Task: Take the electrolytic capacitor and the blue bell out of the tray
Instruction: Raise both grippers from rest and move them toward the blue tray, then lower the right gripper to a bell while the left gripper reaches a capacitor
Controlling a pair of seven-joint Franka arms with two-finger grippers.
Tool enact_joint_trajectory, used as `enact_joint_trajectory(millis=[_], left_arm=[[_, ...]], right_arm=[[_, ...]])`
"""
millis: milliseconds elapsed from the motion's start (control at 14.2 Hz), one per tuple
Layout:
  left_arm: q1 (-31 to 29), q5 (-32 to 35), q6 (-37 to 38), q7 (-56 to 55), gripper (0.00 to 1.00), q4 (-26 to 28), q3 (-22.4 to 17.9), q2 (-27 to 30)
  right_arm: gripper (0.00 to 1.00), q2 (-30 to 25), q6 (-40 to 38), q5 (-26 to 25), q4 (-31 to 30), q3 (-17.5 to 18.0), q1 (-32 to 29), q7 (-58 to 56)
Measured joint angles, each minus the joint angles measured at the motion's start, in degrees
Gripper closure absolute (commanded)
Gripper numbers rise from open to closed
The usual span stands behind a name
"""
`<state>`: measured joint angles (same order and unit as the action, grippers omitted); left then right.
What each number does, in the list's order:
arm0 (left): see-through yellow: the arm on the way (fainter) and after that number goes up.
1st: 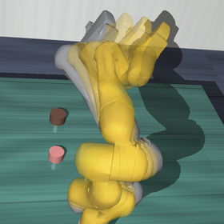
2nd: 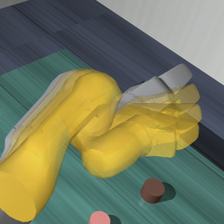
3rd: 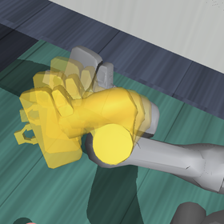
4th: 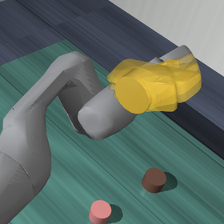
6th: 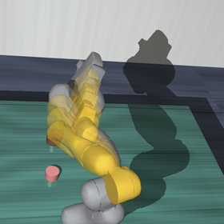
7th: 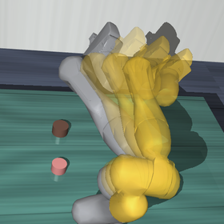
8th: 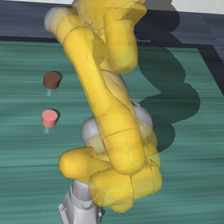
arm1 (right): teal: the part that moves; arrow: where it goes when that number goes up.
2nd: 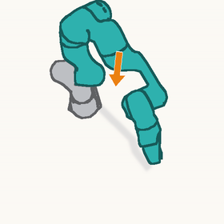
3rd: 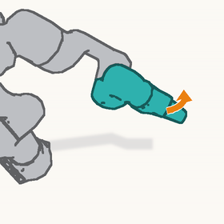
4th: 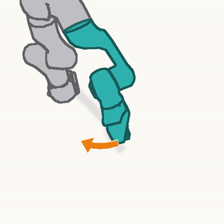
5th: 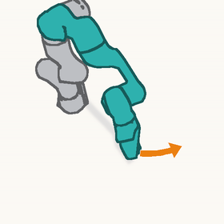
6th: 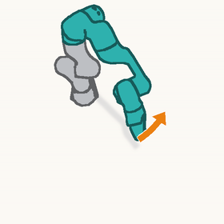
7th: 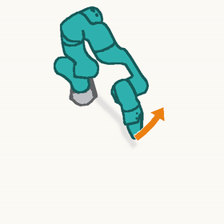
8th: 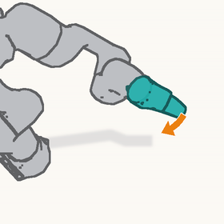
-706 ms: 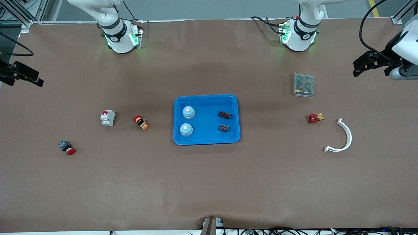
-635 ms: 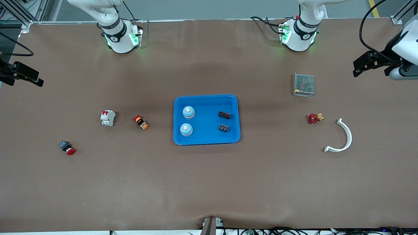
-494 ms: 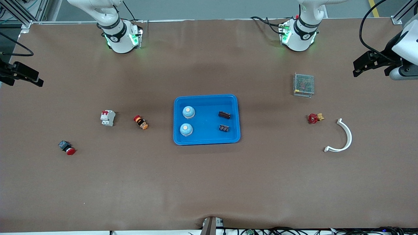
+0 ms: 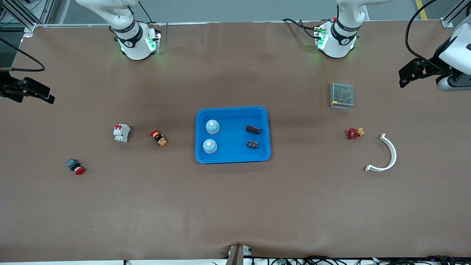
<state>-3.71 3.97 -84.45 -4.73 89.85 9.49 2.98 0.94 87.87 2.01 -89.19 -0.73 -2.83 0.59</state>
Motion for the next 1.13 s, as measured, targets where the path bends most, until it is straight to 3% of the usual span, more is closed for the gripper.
enact_joint_trajectory(millis=[565, 847, 1129], left_arm=[[0.2, 0.0, 1.2, -0.1, 0.00, 0.9, 0.3, -4.2], [0.2, -3.1, 0.0, -6.2, 0.00, 3.5, 0.9, -6.8], [0.7, -4.0, -7.9, -15.4, 0.00, 9.4, 4.3, -8.4]], right_arm=[[0.00, -2.8, 4.0, 0.2, -7.6, 0.1, 0.2, 4.2], [0.00, -5.4, 10.3, 0.4, -14.1, 0.3, 5.1, 21.7], [0.00, -7.2, 13.5, 0.4, -18.6, 0.5, 9.9, 32.8]])
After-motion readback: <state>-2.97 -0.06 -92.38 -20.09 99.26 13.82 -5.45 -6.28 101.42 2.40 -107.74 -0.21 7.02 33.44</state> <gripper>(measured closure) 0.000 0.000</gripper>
